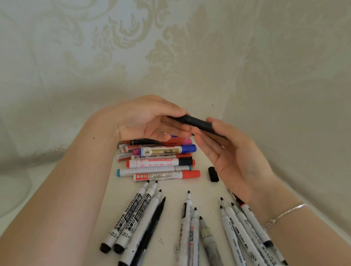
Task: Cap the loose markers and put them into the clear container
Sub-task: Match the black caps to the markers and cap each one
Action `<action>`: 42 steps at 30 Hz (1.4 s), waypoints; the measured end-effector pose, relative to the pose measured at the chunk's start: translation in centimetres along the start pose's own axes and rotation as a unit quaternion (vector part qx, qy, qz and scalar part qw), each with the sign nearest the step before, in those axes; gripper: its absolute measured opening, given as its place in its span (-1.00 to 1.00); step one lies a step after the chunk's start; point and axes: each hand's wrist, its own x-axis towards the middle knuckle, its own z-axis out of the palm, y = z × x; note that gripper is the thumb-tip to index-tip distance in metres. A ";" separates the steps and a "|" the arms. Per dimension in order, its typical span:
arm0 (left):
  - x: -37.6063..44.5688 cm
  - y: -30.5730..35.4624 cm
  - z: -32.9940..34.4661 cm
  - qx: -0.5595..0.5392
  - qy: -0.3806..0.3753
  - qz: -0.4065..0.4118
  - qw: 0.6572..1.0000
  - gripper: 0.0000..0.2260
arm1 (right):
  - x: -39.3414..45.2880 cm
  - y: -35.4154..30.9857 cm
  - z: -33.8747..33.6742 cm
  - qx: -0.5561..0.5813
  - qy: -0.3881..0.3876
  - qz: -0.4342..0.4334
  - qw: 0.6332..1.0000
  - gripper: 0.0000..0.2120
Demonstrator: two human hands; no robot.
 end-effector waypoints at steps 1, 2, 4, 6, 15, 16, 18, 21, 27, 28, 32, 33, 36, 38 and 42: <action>-0.1 0.0 -0.1 0.020 0.003 -0.001 1.000 -0.78 | 0.1 0.1 -0.1 -0.030 -0.001 -0.003 1.000 -0.88; -0.1 -0.1 -0.2 0.045 0.009 -0.004 0.999 -0.79 | 0.1 0.2 -0.2 -0.063 -0.004 -0.004 0.998 -0.87; -0.1 -0.2 -0.4 0.104 0.029 -0.014 0.994 -0.82 | 0.1 0.0 -0.2 -0.148 -0.011 0.002 0.989 -0.84; 0.2 -0.3 -0.1 0.147 0.057 -0.025 0.987 -0.88 | 0.2 -0.2 0.0 -0.262 0.000 -0.005 0.965 -0.83; 1.7 -0.2 2.2 0.135 0.143 0.035 0.980 -0.87 | 1.0 -0.8 1.6 -0.421 0.059 -0.121 0.897 -0.88; 1.8 -0.2 2.3 0.133 0.146 0.040 0.979 -0.88 | 1.1 -0.8 1.6 -0.413 0.064 -0.121 0.901 -0.88; 2.0 -0.3 2.4 0.138 0.151 0.046 0.978 -0.90 | 1.3 -0.6 1.5 -0.388 0.074 -0.118 0.911 -0.90; 2.3 -0.6 2.7 0.158 0.158 0.044 0.974 -0.90 | 1.4 0.1 0.8 -0.326 0.095 -0.074 0.938 -0.88; 3.1 -0.6 4.9 0.106 0.212 0.076 0.969 -0.85 | 1.2 1.1 -0.1 -0.139 0.132 0.002 0.981 -0.82; 3.3 -0.8 5.2 0.096 0.226 0.087 0.966 -0.84 | 1.3 1.2 0.0 -0.124 0.137 -0.002 0.983 -0.81; 3.6 -1.0 5.4 0.010 0.286 0.125 0.950 -0.72 | 1.5 1.3 0.2 -0.148 0.078 0.003 0.986 -0.76; 3.4 -0.9 5.1 -0.021 0.297 0.133 0.945 -0.70 | 1.7 0.8 -0.1 -0.192 0.084 -0.013 0.978 -0.76; 2.9 -0.9 3.7 0.085 0.325 0.158 0.928 -0.69 | 3.9 -1.6 -2.7 -0.368 0.193 -0.104 0.904 -0.74; 2.6 -1.0 2.7 0.290 0.289 0.172 0.896 -0.73 | 5.3 -3.1 -5.1 -0.466 0.238 -0.110 0.845 -0.72; 2.0 -1.2 1.8 0.465 0.118 0.086 0.873 -0.69 | 7.3 -4.0 -9.0 -0.613 0.212 -0.028 0.761 -0.70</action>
